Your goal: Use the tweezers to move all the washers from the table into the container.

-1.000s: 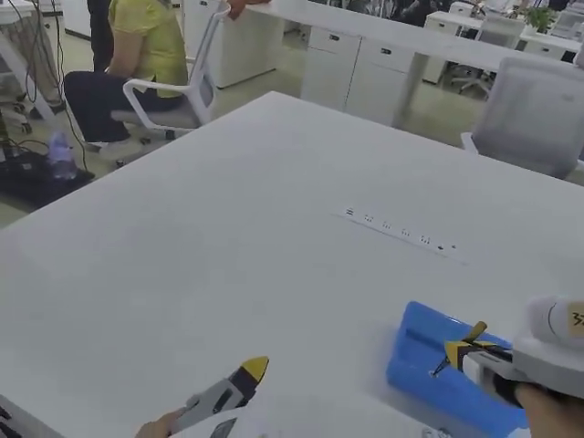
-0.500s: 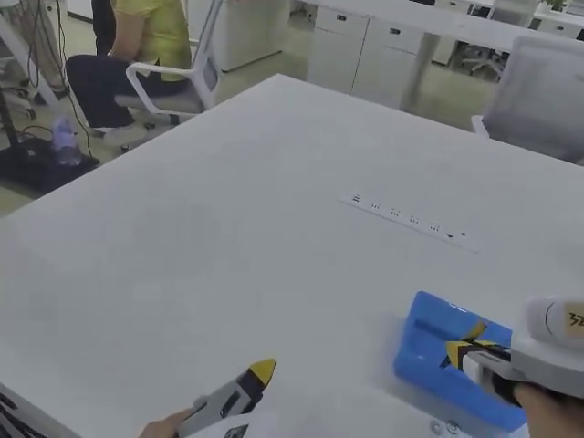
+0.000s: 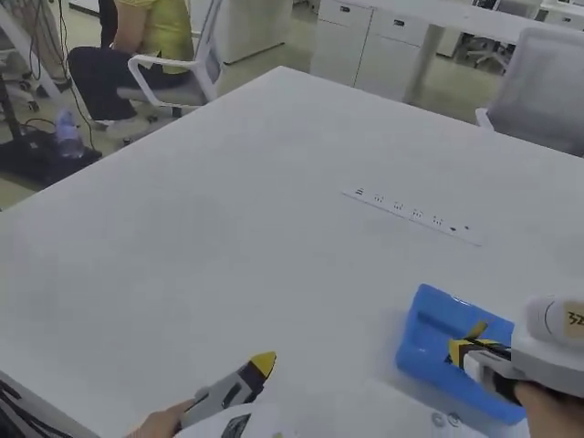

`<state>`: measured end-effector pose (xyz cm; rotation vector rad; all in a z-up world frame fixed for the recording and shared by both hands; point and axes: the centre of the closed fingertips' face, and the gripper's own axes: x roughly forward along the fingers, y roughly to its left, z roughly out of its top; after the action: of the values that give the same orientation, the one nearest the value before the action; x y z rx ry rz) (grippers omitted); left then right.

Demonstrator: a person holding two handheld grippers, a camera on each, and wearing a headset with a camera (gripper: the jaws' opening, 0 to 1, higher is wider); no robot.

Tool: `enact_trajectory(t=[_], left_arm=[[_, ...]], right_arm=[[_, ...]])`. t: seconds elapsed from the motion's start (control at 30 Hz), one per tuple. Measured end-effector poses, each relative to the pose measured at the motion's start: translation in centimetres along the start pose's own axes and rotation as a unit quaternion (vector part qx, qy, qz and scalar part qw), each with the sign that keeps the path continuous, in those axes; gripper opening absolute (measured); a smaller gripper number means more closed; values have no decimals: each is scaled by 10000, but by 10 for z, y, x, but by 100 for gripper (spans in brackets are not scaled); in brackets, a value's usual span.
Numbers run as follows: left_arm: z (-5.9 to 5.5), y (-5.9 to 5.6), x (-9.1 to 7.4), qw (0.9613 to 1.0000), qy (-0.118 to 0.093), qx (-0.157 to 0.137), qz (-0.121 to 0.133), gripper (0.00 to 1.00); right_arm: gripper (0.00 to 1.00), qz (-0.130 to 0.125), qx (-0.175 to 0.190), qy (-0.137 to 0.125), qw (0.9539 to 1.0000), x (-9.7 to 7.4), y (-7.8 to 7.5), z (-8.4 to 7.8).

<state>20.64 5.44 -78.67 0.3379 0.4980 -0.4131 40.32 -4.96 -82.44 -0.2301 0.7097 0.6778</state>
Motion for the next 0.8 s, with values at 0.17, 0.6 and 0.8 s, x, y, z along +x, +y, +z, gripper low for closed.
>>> enact_trajectory(t=[0.17,0.6,0.8], left_arm=[[-1,-1,0,10000,36,22,-11,90],[2,0,-1,10000,-36,10,2,90],[6,2,-3,9999,-166,-37,30,90]], right_arm=[[4,-12,-25,-14,10000,-1,3,1],[4,-141,7,-255,9996,-15,-1,17],[4,-210,30,-403,9990,-27,-6,24]])
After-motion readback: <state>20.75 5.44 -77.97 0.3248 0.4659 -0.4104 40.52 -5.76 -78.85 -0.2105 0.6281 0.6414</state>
